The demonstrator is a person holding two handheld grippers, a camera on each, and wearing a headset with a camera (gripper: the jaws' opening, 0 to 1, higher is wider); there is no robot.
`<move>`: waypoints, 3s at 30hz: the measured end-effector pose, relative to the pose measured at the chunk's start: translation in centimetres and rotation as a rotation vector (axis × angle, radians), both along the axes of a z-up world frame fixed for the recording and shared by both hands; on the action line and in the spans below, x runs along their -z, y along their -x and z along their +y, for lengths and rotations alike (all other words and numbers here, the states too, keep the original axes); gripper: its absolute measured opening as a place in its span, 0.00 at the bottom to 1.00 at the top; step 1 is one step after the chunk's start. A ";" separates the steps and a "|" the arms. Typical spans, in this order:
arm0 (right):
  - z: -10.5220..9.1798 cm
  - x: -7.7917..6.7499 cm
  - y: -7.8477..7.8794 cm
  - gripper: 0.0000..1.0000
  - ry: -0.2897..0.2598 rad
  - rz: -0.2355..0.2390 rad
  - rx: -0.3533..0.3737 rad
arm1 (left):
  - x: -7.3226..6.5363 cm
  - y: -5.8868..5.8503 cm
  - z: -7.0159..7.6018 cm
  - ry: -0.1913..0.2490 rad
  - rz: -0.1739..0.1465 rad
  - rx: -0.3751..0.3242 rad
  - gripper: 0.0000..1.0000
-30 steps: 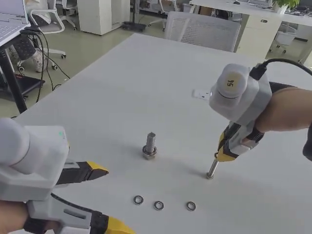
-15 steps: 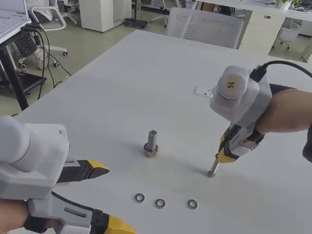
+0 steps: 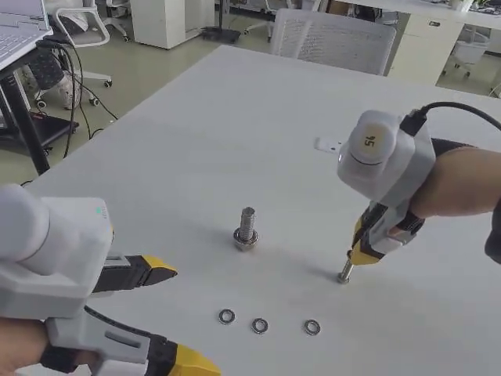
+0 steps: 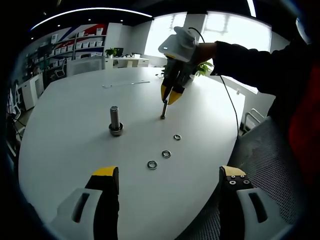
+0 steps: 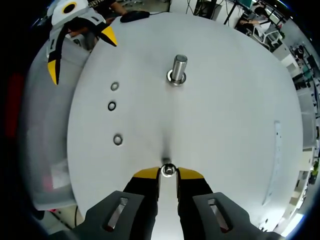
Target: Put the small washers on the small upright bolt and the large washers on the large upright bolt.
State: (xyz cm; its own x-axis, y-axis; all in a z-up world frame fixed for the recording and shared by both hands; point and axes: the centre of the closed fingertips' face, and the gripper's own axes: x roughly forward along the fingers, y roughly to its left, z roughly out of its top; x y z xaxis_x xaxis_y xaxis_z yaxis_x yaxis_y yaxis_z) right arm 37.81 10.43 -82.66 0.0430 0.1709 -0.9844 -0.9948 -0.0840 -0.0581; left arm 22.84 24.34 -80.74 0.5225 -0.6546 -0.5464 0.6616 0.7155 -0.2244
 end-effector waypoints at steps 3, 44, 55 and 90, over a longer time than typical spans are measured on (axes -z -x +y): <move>0.0 0.4 -0.1 0.14 0.003 0.004 -0.002 | 0.1 -0.1 0.0 -0.001 0.002 0.000 0.82; -0.2 4.3 0.2 0.14 0.032 0.044 -0.007 | 0.4 -0.1 0.0 -0.008 0.012 -0.014 0.82; -0.1 4.5 0.2 0.16 0.026 0.046 0.002 | 0.4 0.0 0.1 -0.006 0.012 -0.015 0.82; -2.1 2.6 0.0 0.26 -0.020 0.021 0.074 | 0.2 0.0 0.0 -0.010 0.007 -0.005 0.82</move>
